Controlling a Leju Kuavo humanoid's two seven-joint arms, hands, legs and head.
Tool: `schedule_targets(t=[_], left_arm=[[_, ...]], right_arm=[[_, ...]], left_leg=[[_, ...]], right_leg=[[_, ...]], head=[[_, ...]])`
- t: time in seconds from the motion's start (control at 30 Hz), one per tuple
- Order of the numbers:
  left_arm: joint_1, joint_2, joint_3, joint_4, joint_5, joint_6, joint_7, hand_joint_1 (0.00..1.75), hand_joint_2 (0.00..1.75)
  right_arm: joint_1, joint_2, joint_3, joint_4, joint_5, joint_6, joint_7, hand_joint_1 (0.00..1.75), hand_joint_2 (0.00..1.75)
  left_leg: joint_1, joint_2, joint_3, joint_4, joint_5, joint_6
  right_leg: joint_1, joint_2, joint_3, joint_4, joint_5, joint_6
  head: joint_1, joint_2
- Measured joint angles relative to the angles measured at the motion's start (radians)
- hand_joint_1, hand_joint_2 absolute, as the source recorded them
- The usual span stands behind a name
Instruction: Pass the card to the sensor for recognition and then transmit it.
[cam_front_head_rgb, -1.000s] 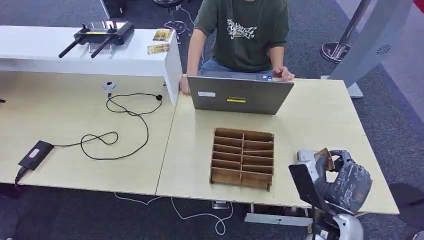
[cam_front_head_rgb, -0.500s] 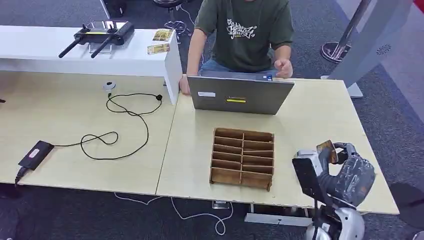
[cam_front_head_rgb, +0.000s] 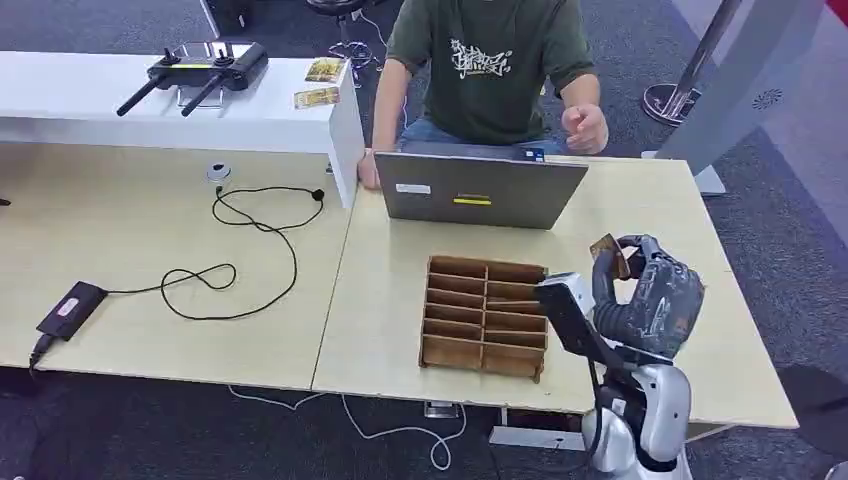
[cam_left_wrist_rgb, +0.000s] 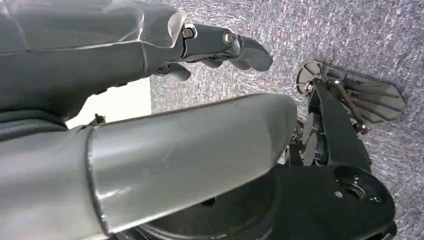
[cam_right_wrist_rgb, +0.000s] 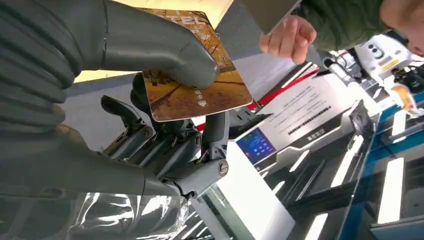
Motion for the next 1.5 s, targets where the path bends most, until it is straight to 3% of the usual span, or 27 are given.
schedule_targets(t=[0.73, 1.17, 1.5], left_arm=[[-0.039, 0.014, -0.084, 0.0, -0.028, 0.0, 0.024, 0.0, 0.0], [-0.061, 0.016, -0.127, 0.0, -0.04, 0.0, 0.023, 0.0, 0.0], [-0.07, 0.021, -0.156, 0.0, -0.049, 0.0, 0.022, 0.0, 0.0]], right_arm=[[-0.367, 0.003, 0.064, 0.346, -0.012, 0.0, -0.009, 1.75, 1.75], [-0.631, 0.053, 0.098, 0.674, -0.008, -0.006, 0.033, 1.73, 1.75], [-0.782, 0.079, 0.143, 0.89, 0.061, -0.068, 0.04, 1.75, 1.75]], left_leg=[[0.0, 0.0, 0.0, 0.0, 0.001, 0.0], [0.0, 0.0, 0.0, 0.0, 0.002, -0.001], [0.0, -0.001, 0.0, 0.0, 0.002, -0.001]], right_leg=[[0.0, 0.0, 0.0, 0.001, 0.001, 0.0], [0.0, 0.0, 0.0, 0.001, 0.002, -0.001], [0.0, 0.0, 0.0, 0.001, 0.002, -0.001]], head=[[0.0, 0.0], [0.0, 0.0], [0.0, 0.0]])
